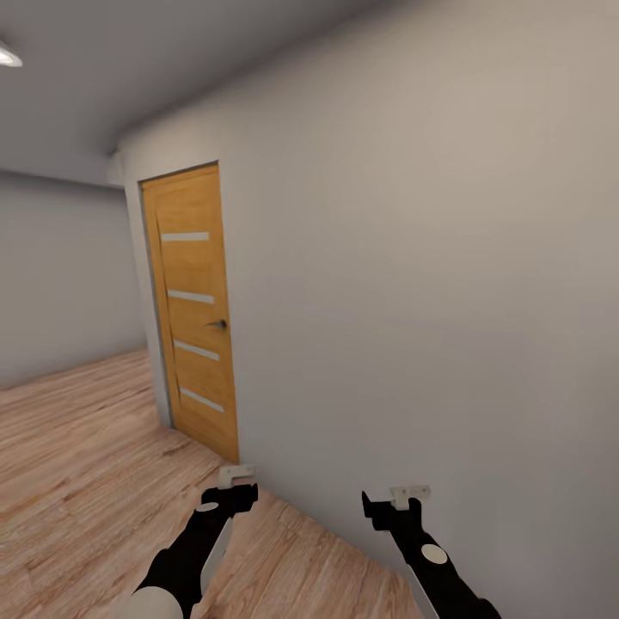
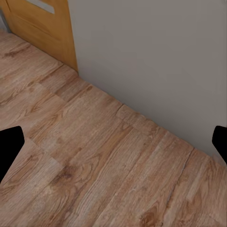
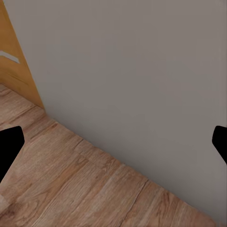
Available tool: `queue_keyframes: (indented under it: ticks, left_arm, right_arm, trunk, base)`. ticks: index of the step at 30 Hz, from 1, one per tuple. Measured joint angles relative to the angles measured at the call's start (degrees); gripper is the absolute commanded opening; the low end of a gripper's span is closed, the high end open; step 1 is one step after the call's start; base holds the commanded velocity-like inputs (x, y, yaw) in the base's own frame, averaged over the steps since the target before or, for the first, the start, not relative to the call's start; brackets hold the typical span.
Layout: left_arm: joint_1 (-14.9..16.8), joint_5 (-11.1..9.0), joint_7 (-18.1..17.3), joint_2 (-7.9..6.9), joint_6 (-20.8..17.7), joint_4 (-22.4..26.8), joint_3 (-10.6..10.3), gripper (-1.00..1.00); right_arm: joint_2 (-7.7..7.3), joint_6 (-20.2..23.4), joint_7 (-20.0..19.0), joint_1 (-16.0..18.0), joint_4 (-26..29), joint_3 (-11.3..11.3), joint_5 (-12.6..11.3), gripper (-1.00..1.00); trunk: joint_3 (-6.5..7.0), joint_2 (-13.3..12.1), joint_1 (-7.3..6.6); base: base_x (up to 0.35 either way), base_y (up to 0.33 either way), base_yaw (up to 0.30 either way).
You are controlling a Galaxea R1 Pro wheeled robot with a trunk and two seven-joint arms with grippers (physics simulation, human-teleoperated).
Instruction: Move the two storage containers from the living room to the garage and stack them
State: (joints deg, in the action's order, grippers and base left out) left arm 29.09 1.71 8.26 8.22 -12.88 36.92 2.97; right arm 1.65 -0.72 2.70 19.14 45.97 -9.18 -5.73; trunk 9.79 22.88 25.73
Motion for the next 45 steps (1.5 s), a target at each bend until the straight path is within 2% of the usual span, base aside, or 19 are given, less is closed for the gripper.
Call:
queue_keyframes:
  ticks: [7,16,45]
  left_arm:
    - [0.0,-0.02,-0.01,-0.02,0.0,0.0,0.0,1.0]
    - [0.0,-0.04,0.0,-0.02,-0.01,0.01,0.01,1.0]
    - [0.0,-0.04,0.04,0.01,-0.01,0.01,0.0,1.0]
  right_arm:
    - [-0.01,0.0,0.0,0.0,0.0,0.0,-0.03,1.0]
    - [0.0,0.0,0.04,0.01,-0.01,0.01,-0.01,1.0]
    - [-0.01,0.0,0.06,0.0,-0.01,0.01,-0.02,1.0]
  trunk:
    - [0.0,0.0,0.01]
    - [0.0,-0.01,0.03]
    - [0.0,-0.01,0.03]
  base:
    - [0.284,0.0,0.0]
    - [0.032,0.0,0.031]
    - [0.0,0.0,0.275]
